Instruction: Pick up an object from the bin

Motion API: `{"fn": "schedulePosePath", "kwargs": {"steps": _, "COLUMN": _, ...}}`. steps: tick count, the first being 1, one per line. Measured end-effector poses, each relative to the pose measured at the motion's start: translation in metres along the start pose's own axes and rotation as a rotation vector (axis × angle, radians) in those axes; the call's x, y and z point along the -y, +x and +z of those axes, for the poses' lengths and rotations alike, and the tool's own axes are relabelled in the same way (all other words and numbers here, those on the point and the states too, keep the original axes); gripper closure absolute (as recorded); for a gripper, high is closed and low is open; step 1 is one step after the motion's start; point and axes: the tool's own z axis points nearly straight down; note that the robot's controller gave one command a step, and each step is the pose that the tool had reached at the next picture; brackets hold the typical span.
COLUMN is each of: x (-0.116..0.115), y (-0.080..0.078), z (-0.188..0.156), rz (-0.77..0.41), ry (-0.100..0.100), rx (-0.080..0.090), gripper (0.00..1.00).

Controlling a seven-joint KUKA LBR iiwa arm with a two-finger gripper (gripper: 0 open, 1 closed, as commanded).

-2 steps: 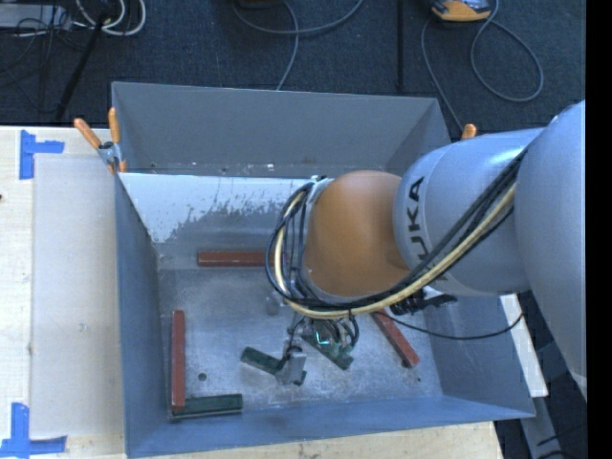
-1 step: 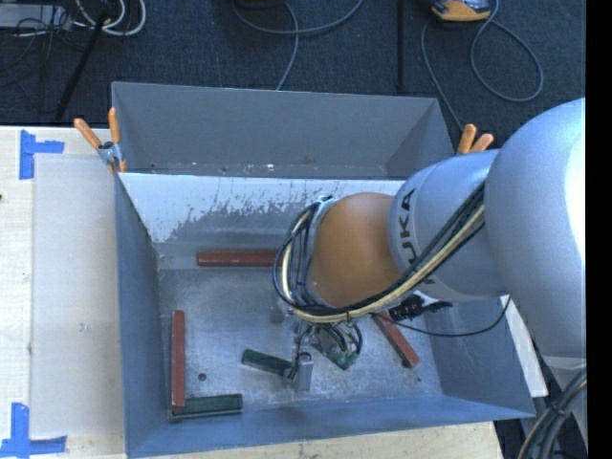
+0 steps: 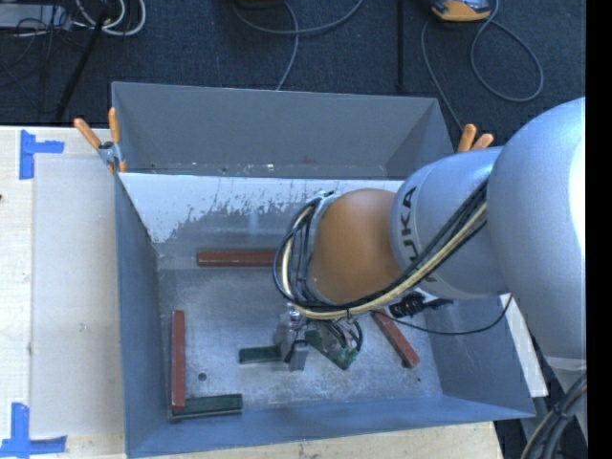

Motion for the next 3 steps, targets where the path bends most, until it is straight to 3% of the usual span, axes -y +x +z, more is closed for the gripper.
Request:
{"fn": "schedulePosePath", "kwargs": {"steps": 1, "x": 0.000, "y": 0.000, "z": 0.002, "rz": 0.002, "ry": 0.000, "rx": 0.004, "gripper": 0.00}}
{"fn": "schedulePosePath", "kwargs": {"steps": 2, "x": -0.033, "y": 0.032, "z": 0.003, "rz": -0.065, "ry": 0.000, "rx": 0.000, "gripper": 0.00}}
{"fn": "schedulePosePath", "kwargs": {"steps": 3, "x": 0.002, "y": 0.034, "z": 0.003, "rz": -0.027, "ry": 0.001, "rx": 0.000, "gripper": 0.00}}
